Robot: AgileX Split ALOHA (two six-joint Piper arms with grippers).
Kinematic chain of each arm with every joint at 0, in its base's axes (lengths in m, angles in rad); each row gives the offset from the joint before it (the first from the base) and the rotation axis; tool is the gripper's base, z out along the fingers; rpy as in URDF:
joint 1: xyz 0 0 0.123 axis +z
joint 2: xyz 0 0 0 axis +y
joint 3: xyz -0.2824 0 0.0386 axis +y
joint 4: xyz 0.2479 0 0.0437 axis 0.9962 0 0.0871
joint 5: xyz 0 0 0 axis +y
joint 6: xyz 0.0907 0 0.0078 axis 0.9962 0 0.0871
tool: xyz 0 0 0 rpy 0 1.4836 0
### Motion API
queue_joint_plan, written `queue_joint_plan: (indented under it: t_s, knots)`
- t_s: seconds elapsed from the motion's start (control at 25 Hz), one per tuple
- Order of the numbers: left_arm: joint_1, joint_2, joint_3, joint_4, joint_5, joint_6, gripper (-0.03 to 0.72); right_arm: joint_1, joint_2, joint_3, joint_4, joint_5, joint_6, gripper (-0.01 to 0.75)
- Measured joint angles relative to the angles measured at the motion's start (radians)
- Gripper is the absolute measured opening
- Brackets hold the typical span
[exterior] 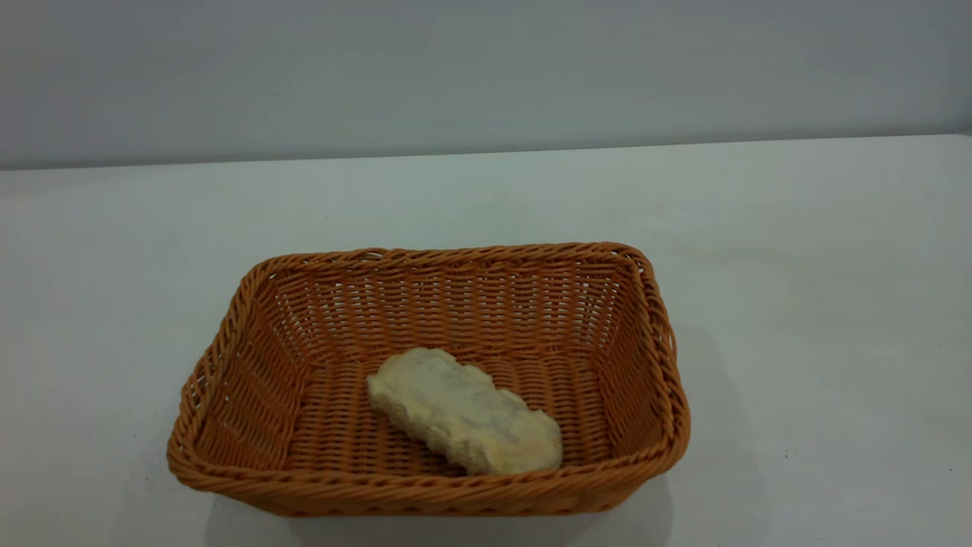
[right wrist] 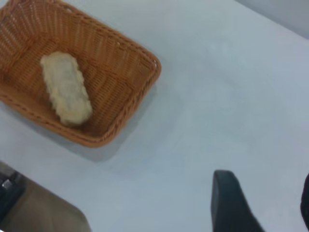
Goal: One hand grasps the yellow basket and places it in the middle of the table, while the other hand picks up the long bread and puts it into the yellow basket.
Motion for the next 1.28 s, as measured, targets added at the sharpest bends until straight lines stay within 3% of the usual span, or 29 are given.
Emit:
queue_joint_plan:
  t_s: [0.36,0.76,0.96,1.28]
  knots:
    - [0.000,-0.017,0.002,0.000,-0.002,-0.018,0.594,0.000,-0.365,0.169,-0.010,0.078,0.027,0.396]
    - [0.000,-0.017,0.002,0.000,-0.002,-0.044,0.594,0.000,-0.686,0.385,0.014,0.064,0.029,0.396]
    - [0.000,-0.017,0.002,0.001,-0.002,-0.045,0.594,0.000,-0.711,0.469,0.056,0.015,0.030,0.396]
    - [0.000,-0.017,0.002,0.001,-0.004,-0.046,0.594,0.000,-0.711,0.494,0.054,0.038,0.028,0.396]
